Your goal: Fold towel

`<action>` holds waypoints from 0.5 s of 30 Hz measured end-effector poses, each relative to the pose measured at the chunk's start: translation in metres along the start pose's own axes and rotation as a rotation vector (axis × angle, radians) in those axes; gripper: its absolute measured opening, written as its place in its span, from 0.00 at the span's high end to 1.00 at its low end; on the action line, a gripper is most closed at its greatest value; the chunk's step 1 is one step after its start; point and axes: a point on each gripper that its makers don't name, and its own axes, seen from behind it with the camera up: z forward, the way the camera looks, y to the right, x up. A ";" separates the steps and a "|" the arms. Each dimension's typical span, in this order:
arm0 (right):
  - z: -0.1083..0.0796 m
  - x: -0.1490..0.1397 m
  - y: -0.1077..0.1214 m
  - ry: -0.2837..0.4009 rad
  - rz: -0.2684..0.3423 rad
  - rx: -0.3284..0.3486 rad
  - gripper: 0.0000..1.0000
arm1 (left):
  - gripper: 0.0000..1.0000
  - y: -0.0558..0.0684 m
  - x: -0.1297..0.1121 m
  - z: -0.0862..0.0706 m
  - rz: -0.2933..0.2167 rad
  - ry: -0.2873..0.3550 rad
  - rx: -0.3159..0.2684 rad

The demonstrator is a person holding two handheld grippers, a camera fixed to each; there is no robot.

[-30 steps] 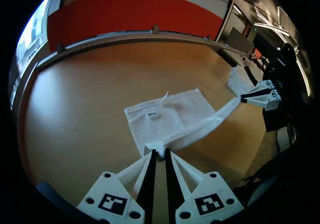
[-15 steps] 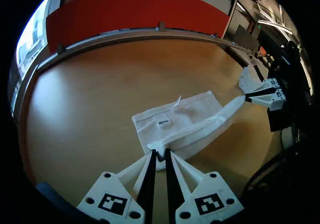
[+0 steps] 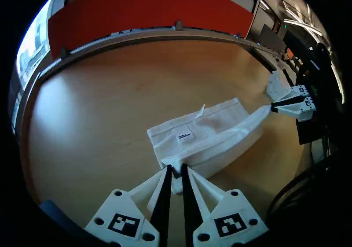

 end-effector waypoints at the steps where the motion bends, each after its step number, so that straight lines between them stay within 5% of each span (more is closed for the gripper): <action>1: 0.001 -0.001 0.000 -0.002 0.000 -0.001 0.96 | 0.84 0.000 0.000 0.001 0.001 -0.001 0.001; 15: 0.020 -0.013 0.008 -0.031 0.011 0.004 0.97 | 0.84 -0.009 -0.005 0.025 0.019 -0.022 0.016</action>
